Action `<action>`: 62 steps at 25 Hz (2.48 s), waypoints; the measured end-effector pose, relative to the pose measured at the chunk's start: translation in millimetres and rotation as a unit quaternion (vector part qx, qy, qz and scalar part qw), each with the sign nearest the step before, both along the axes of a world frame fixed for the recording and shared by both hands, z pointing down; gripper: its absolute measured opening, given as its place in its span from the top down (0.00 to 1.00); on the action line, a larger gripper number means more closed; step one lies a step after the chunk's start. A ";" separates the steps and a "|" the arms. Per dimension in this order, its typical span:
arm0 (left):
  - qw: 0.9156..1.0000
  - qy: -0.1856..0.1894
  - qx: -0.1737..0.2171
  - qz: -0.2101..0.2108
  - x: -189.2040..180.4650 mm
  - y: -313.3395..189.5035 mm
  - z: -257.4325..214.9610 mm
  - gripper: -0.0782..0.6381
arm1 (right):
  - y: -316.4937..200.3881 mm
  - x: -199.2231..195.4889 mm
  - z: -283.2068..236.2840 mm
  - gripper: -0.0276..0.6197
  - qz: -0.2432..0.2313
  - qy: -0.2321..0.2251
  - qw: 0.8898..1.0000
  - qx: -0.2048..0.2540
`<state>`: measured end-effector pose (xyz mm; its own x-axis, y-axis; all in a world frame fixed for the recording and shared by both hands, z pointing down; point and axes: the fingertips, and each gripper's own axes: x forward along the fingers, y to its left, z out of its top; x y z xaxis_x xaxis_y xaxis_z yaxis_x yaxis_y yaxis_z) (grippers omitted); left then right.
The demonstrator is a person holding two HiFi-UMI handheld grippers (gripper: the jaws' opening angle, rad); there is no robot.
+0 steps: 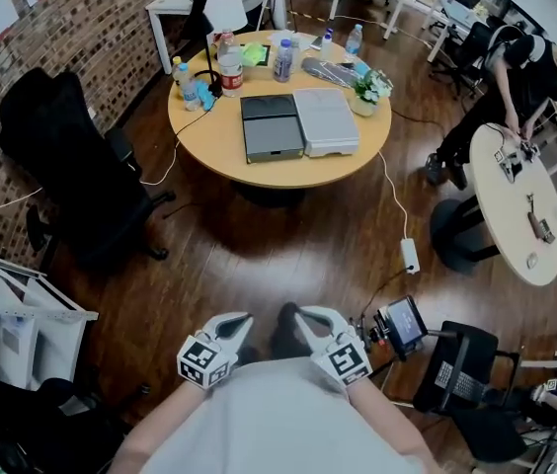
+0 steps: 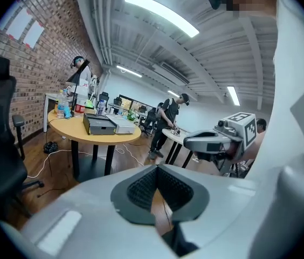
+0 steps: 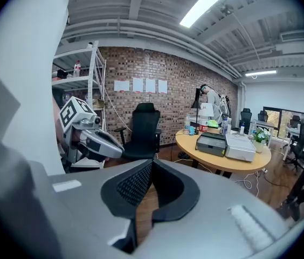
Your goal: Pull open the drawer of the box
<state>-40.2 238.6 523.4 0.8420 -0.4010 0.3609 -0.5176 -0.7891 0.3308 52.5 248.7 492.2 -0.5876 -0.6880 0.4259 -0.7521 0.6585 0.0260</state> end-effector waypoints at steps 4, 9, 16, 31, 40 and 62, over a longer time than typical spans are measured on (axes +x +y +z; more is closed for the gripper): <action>1.000 -0.006 0.003 -0.014 17.2 -47.5 -8.3 0.88 | -41.0 17.1 -3.1 0.95 -0.010 -0.008 1.000 0.001; 0.999 -0.004 0.022 -0.024 49.0 -98.0 -29.6 0.88 | -87.5 45.3 -13.7 0.95 -0.026 0.002 0.999 0.019; 0.998 -0.034 0.031 -0.033 75.5 -130.4 -31.0 0.88 | -133.6 72.6 -12.7 0.95 -0.042 -0.011 0.999 0.027; 0.999 -0.039 0.006 -0.024 67.3 -182.5 -11.1 0.88 | -194.4 76.5 19.8 0.95 -0.039 0.031 0.999 0.000; 0.999 -0.022 0.003 0.042 40.5 -247.7 -7.7 0.88 | -257.4 34.0 33.5 0.95 -0.017 0.087 0.996 -0.002; 0.996 -0.030 -0.007 0.083 -37.3 -330.9 6.5 0.88 | -338.9 3.9 70.2 0.95 0.017 0.255 0.967 -0.011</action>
<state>-77.6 -92.3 529.9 0.8730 -0.2529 0.4171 -0.3995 -0.8613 0.3140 56.4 -90.2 562.4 -0.2745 -0.6905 0.6692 -0.6673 0.6379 0.3845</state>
